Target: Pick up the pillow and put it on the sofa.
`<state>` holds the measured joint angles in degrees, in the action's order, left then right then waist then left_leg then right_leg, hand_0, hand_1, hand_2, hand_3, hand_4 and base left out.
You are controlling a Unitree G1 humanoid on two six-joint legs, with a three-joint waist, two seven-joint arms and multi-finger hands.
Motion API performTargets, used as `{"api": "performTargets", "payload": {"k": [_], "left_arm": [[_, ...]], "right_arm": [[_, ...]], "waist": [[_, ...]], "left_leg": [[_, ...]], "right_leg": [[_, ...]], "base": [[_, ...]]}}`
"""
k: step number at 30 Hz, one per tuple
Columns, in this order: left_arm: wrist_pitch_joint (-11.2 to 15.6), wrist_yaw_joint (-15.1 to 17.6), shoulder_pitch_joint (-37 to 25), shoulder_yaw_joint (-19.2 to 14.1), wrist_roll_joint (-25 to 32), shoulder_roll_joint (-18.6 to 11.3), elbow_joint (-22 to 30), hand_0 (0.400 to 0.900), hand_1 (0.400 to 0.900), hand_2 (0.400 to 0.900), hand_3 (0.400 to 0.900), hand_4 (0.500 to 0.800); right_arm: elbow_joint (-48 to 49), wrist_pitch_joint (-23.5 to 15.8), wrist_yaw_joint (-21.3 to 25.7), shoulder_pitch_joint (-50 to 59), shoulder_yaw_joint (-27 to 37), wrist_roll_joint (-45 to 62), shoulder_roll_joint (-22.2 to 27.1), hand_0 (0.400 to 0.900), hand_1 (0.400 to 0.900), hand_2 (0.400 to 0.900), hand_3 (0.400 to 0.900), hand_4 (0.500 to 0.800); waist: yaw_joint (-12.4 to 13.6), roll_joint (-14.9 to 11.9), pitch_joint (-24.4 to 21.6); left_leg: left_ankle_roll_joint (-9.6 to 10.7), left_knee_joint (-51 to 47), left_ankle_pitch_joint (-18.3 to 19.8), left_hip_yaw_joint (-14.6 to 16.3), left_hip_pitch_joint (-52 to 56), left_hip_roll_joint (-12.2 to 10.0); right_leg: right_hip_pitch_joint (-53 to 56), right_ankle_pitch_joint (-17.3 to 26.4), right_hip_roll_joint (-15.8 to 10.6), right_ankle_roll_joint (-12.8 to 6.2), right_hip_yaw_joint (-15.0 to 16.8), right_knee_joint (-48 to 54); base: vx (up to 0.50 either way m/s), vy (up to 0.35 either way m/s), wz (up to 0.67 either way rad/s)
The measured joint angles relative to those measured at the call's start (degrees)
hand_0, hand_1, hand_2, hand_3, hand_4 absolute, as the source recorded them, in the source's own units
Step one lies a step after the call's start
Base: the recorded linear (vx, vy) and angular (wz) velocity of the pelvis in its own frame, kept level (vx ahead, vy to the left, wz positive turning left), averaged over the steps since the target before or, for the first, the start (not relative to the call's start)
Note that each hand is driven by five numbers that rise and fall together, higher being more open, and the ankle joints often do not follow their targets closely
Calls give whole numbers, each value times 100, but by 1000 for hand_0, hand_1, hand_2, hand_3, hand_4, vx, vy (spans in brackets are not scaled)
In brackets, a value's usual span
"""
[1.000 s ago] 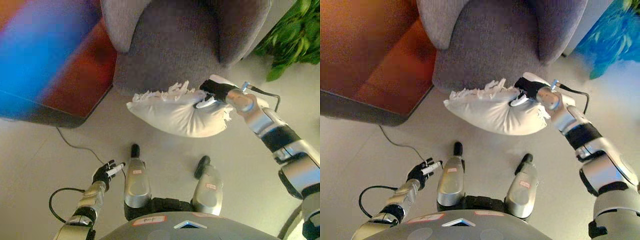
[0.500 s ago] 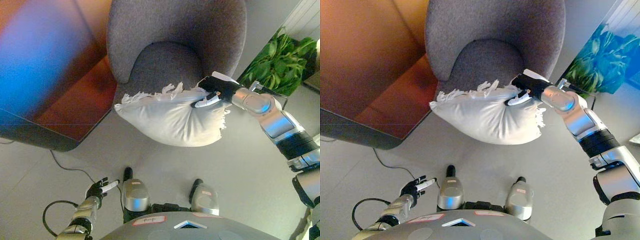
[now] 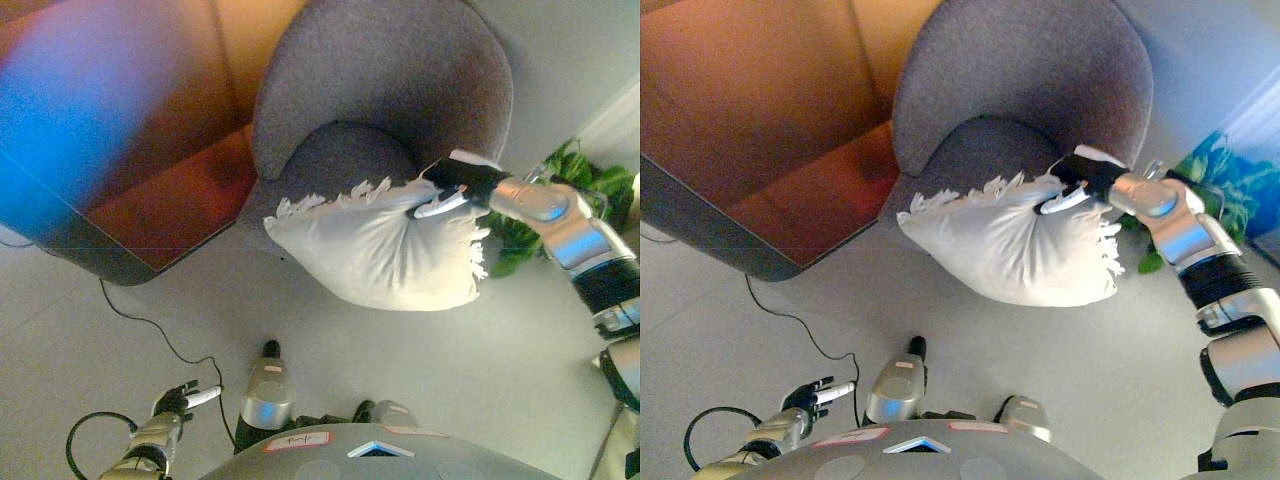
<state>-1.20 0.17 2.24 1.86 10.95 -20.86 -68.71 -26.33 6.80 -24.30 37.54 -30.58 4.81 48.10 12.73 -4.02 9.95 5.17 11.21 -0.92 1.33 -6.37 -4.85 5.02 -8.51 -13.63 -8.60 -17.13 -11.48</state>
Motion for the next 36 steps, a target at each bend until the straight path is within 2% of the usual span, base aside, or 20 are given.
{"api": "performTargets", "payload": {"k": [2, 3, 4, 5, 7, 10, 12, 14, 15, 16, 18, 19, 20, 23, 26, 33, 34, 36], "left_arm": [[-93, -9, -177, 38, -2, 31, -40, 900, 900, 900, 900, 800], [-113, 0, -212, 109, -2, 35, -28, 900, 900, 900, 900, 800], [-111, -1, -227, 115, -4, 34, 0, 900, 900, 900, 900, 800], [-104, 0, -212, 123, -3, 0, 82, 900, 900, 900, 900, 800], [-103, 2, -217, 119, 4, -61, 116, 900, 900, 900, 900, 800], [-92, 33, -268, 99, 15, -273, 217, 900, 900, 900, 900, 800], [-85, 50, -279, 99, 16, -272, 204, 900, 900, 900, 900, 800], [-76, 53, -305, 72, 15, -279, 128, 900, 900, 900, 900, 800], [-66, 60, -285, 60, 14, -272, 108, 900, 900, 900, 900, 800], [-29, 61, -189, 40, 16, -215, 136, 900, 900, 900, 900, 800], [4, 53, -41, -16, 13, -130, 166, 900, 900, 900, 900, 800], [4, 53, -16, -31, 13, -114, 140, 900, 900, 900, 900, 800], [0, 50, 73, -54, 13, -33, 78, 900, 900, 900, 900, 800], [16, 23, 231, -34, 13, 127, -60, 900, 900, 900, 900, 800], [78, 2, 308, 39, 11, 136, -66, 900, 900, 900, 900, 800], [318, -125, 436, 42, 14, 132, -66, 900, 900, 900, 900, 800], [368, -155, 486, 42, 14, 132, -66, 900, 900, 900, 900, 800], [409, -158, 531, 42, 15, 134, -72, 900, 900, 900, 900, 800]], "right_arm": [[-55, -12, -23, -11, -1, 14, -9, 400, 400, 400, 400, 500], [-105, -13, -21, -11, 6, 14, -53, 400, 400, 400, 400, 500], [-128, -14, -36, -49, 3, 14, -108, 400, 400, 400, 400, 500], [-120, -47, -154, -61, -6, 15, -134, 400, 400, 400, 400, 500], [-120, -115, -225, -53, -6, 19, -134, 400, 400, 400, 400, 500], [-167, -371, -265, 75, -5, 180, -133, 400, 400, 400, 400, 500], [-278, -508, -267, 224, -6, 219, -139, 400, 400, 400, 400, 500], [-526, -548, -275, 368, -21, 246, -133, 400, 400, 400, 400, 500], [-720, -546, -275, 368, -21, 244, -126, 400, 400, 400, 400, 500], [-914, -521, -274, 371, -45, 235, -120, 400, 400, 400, 400, 500], [-983, -451, -274, 388, -86, 225, -10, 400, 400, 400, 400, 500], [-1021, -451, -282, 407, -87, 226, 3, 400, 400, 400, 400, 500], [-1357, -476, -358, 575, -125, 226, 16, 400, 400, 400, 400, 500], [-2231, -485, -469, 872, -182, 186, 81, 400, 400, 400, 400, 500], [-2930, -475, -557, 1213, -252, 118, 140, 400, 400, 400, 400, 500], [-3482, -322, -661, 1694, -329, -66, 129, 400, 400, 400, 400, 500], [-3575, -215, -646, 1768, -342, -105, 112, 900, 900, 900, 900, 800], [-3790, 3, -555, 1835, -336, -127, 96, 900, 900, 900, 900, 800]], "waist": [[-23, -19, 1], [-20, -9, -5], [-66, 18, -27], [-174, 19, -62], [-182, -3, -76], [-354, -102, -171], [-466, -102, -170], [-524, -150, -159], [-580, -206, -165], [-580, -142, -195], [-457, -73, -204], [-450, -70, -201], [-444, -67, -200], [-304, -46, -194], [-116, -24, -188], [203, 189, -236], [233, 236, -264], [257, 264, -280]], "left_leg": [[-140, 23, 184, 0, 66, 198], [-175, -17, 209, 29, 96, 210], [-222, -44, 196, 30, 170, 199], [-265, -212, 206, 44, 257, 183], [-352, -506, 77, 173, 452, 104], [-400, -1111, -221, 177, 643, 62], [-354, -1261, -275, -11, 662, 65], [-214, -1343, -330, -250, 649, 125], [-135, -1351, -331, -417, 675, 164], [-55, -1349, -309, -463, 716, 68], [115, -1338, -304, -462, 744, -128], [138, -1337, -309, -461, 739, -167], [192, -1336, -317, -429, 736, -262], [231, -1353, -340, -450, 774, -309], [255, -1371, -365, -577, 739, -296], [232, -1440, -431, -743, 685, -242], [225, -1439, -437, -790, 660, -219], [214, -1440, -445, -847, 643, -185]], "right_leg": [[70, 100, -166, -126, 138, -109], [-92, 108, -225, -114, 193, -411], [-237, 235, -249, 24, 279, -704], [-248, 491, -227, 64, 302, -712], [-268, 745, -218, 76, 246, -635], [-296, 757, 71, 23, -63, 325], [-320, 851, 263, -54, -65, 1180], [-332, 1270, 325, -132, 73, 1657], [-264, 1584, 328, 149, 136, 1594], [-154, 1519, 436, 259, 113, 1590], [-69, 1444, 659, 376, 88, 1642], [-65, 1432, 701, 396, 69, 1643], [-17, 1378, 799, 461, 37, 1644], [124, 1271, 863, 488, -104, 1648], [157, 1228, 893, 466, -226, 1648], [170, 1213, 845, 449, -404, 1648], [174, 1210, 821, 446, -449, 1647], [187, 1199, 806, 430, -504, 1647]], "base": [[374, 118, -12], [346, 37, -4], [314, -26, 3], [286, -79, 6], [229, -170, 13], [158, -300, 30], [118, -339, 45], [181, -265, 41], [212, -225, 33], [199, -182, 27], [186, -135, 17], [216, -102, 22], [214, -88, 26], [166, -90, 33], [110, -57, 31], [39, -15, 9], [52, -12, 10], [71, -24, 11]]}}
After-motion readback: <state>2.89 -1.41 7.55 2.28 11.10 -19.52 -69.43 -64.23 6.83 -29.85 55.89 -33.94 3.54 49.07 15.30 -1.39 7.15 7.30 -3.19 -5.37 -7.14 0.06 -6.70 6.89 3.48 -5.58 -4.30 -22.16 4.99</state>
